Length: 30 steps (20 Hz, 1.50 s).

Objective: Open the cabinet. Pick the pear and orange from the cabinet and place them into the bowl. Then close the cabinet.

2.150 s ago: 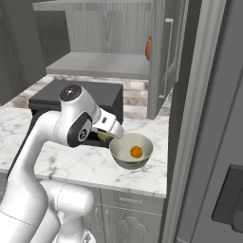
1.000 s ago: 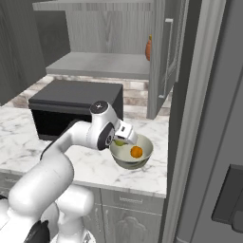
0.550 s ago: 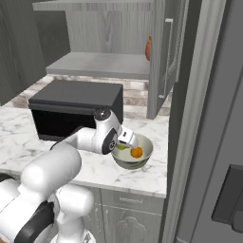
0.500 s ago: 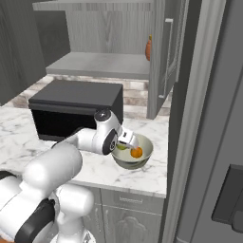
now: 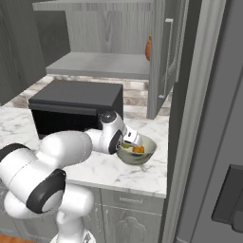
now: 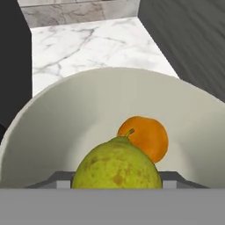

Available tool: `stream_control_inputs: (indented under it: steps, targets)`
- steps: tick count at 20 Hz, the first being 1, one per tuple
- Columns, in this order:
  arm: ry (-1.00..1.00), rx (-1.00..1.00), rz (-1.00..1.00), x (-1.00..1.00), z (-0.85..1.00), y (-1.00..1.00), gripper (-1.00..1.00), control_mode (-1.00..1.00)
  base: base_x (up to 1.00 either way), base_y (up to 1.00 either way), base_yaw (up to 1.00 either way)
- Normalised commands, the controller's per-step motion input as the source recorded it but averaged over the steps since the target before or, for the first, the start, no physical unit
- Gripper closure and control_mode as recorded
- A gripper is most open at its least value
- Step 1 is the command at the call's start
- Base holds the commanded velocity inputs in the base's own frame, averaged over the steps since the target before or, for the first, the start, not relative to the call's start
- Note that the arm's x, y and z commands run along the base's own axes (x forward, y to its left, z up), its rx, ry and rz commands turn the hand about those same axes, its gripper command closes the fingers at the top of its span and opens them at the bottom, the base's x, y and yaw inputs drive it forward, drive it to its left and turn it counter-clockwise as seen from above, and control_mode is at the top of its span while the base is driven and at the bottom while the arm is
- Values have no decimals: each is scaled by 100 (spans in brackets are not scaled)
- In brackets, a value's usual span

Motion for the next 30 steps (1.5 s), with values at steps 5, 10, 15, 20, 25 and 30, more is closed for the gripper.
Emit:
stream_control_inputs:
  steps: [5, 10, 15, 20, 25, 30]
  targets:
    - [0, 0, 0, 11, -9, -11, -100, -100, 0, 0, 0]
    - [0, 0, 0, 0, -2, 0, -100, -100, 0, 0, 0]
    - [0, 0, 0, -13, 28, 0, -100, -100, 0, 0, 0]
    - [0, 2, 0, -27, 60, 0, -100, -100, 0, 0, 0]
    - [0, 1, 0, -52, 83, 2, -100, -100, 0, 0, 0]
    - [-17, -3, 0, -69, 85, 30, -100, -100, 0, 0, 0]
